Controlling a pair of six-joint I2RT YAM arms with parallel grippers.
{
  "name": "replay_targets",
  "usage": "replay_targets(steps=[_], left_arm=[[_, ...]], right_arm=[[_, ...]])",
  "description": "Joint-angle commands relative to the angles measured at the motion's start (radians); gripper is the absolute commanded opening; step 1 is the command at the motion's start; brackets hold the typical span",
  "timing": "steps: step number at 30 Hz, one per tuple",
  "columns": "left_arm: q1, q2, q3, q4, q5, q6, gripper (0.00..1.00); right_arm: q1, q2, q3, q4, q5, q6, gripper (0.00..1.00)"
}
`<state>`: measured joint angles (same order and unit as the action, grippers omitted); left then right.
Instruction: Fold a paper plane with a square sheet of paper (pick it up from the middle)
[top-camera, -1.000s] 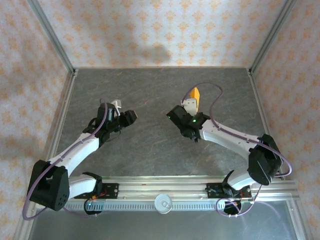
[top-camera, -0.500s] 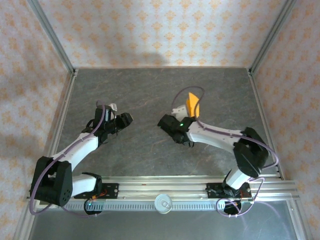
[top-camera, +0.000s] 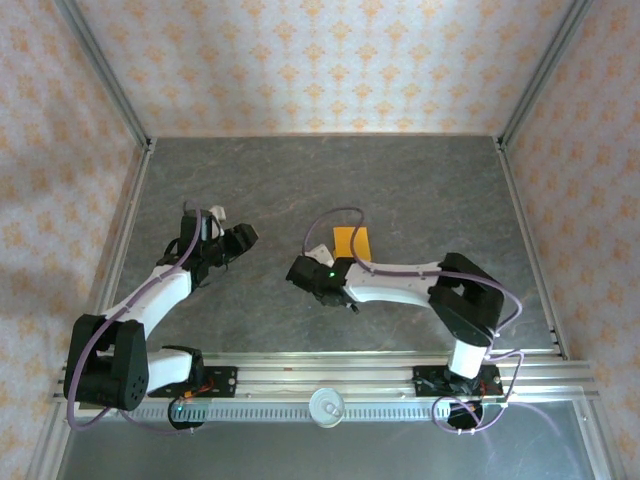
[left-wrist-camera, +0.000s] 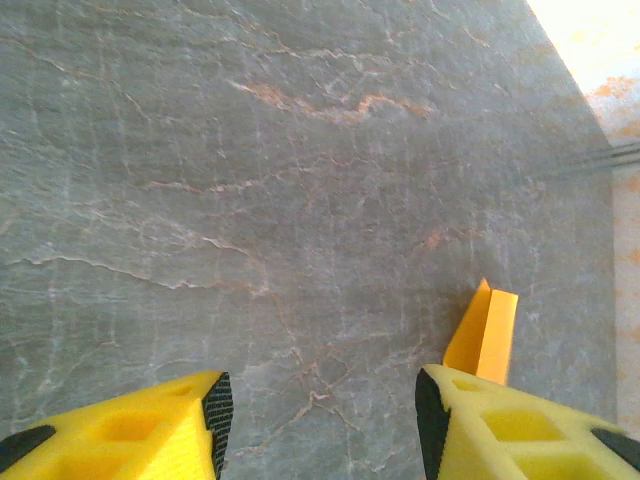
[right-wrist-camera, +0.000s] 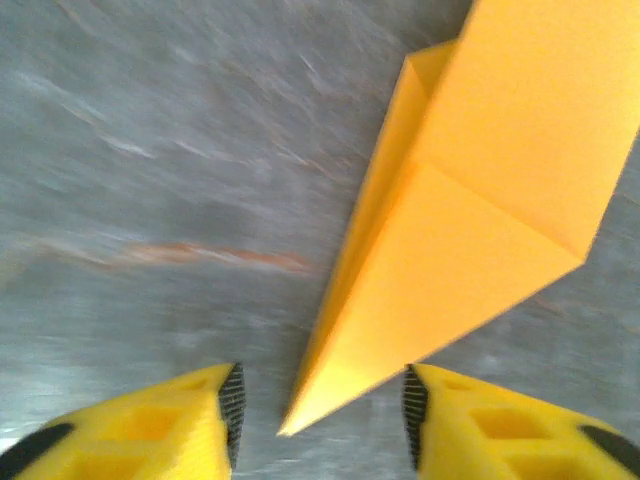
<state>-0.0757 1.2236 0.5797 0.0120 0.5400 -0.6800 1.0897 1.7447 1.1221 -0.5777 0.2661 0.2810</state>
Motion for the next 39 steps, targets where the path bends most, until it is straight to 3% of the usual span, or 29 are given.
replay_targets(steps=[1,3,6,9,16,19,24,30,39], left_arm=[[0.007,-0.017,-0.017,0.043,0.069,0.016,0.54],[0.006,-0.008,-0.016,0.057,0.088,0.013,0.54],[0.004,0.008,-0.012,0.081,0.127,0.007,0.51],[-0.015,0.014,-0.017,0.106,0.144,-0.005,0.45],[-0.084,0.053,-0.019,0.14,0.156,-0.022,0.26],[-0.105,0.082,-0.016,0.163,0.169,-0.035,0.23],[-0.126,0.111,-0.001,0.17,0.178,-0.032,0.2],[-0.151,0.165,0.015,0.205,0.207,-0.039,0.19],[-0.233,0.303,0.135,0.259,0.243,-0.064,0.13]], right_arm=[[-0.025,-0.166,-0.064,0.179,-0.094,0.05,0.58],[-0.081,-0.241,-0.141,0.261,-0.144,0.094,0.61],[-0.204,-0.324,-0.265,0.416,-0.322,0.176,0.59],[-0.317,-0.356,-0.365,0.559,-0.493,0.264,0.48],[-0.445,-0.268,-0.446,0.732,-0.665,0.367,0.1],[-0.453,-0.188,-0.434,0.761,-0.699,0.391,0.04],[-0.453,-0.083,-0.433,0.727,-0.685,0.448,0.02],[-0.444,-0.077,-0.521,0.85,-0.712,0.592,0.03],[-0.315,-0.126,-0.6,0.992,-0.57,0.925,0.1]])
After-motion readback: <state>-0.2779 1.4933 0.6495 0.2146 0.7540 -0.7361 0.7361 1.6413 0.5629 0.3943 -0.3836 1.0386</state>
